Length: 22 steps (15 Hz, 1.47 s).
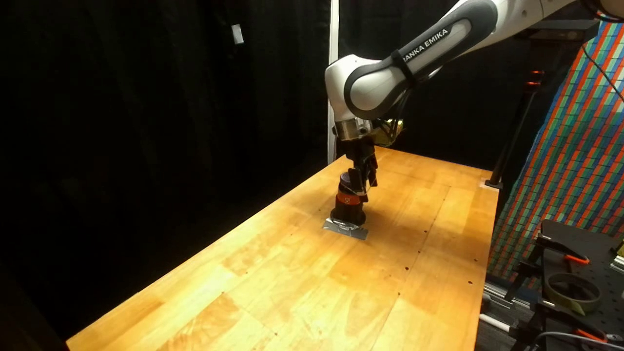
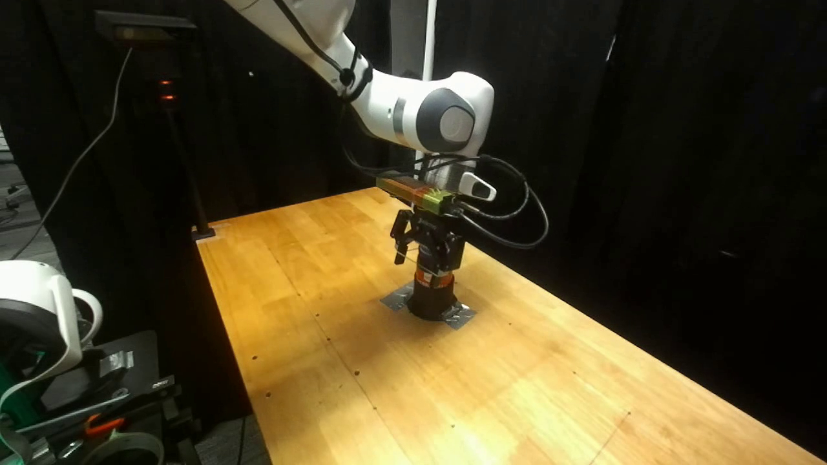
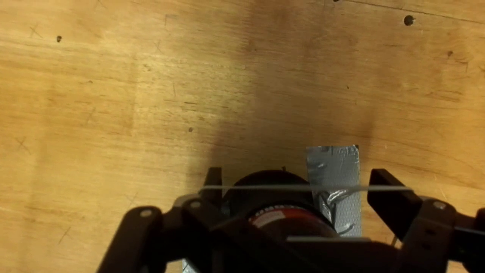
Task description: Pick up the elastic and put it around the bottle
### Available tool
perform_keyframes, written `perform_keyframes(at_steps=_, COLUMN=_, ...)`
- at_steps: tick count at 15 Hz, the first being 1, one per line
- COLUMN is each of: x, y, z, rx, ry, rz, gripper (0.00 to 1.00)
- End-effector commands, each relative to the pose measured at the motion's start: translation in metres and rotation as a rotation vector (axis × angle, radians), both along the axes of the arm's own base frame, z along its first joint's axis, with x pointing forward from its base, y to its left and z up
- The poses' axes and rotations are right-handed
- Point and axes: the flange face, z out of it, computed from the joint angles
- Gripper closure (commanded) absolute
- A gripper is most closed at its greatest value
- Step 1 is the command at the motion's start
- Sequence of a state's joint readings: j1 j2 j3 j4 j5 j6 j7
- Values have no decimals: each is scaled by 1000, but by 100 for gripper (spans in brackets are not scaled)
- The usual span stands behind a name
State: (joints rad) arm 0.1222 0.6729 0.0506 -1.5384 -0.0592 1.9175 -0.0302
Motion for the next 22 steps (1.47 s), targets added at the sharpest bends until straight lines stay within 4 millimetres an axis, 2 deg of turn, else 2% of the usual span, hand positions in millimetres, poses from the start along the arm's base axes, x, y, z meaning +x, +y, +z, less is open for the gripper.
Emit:
perform_keyframes(at_steps=1, x=-38, y=-8, z=6, rx=-3, ry=-80, rz=-1, gripper=26)
perform_keyframes(at_steps=5, x=-63, y=-7, z=3, rx=28, ry=-236, rz=1, gripper=58)
perform_keyframes(at_steps=8, x=-88, y=-5, z=4, rx=33, ry=-370, rz=-12, gripper=77)
perform_keyframes(at_steps=11, x=-121, y=3, z=6, rx=30, ry=-521, rz=-22, gripper=83)
perform_keyframes(at_steps=15, x=-160, y=6, z=11, rx=23, ry=-695, rz=-46, gripper=79)
perform_keyframes(at_steps=19, x=-151, y=-8, z=37, rx=-3, ry=-842, rz=-102, gripper=78)
perform_keyframes(at_steps=22, x=-148, y=-5, z=47, rx=-11, ry=-921, rz=-134, gripper=80)
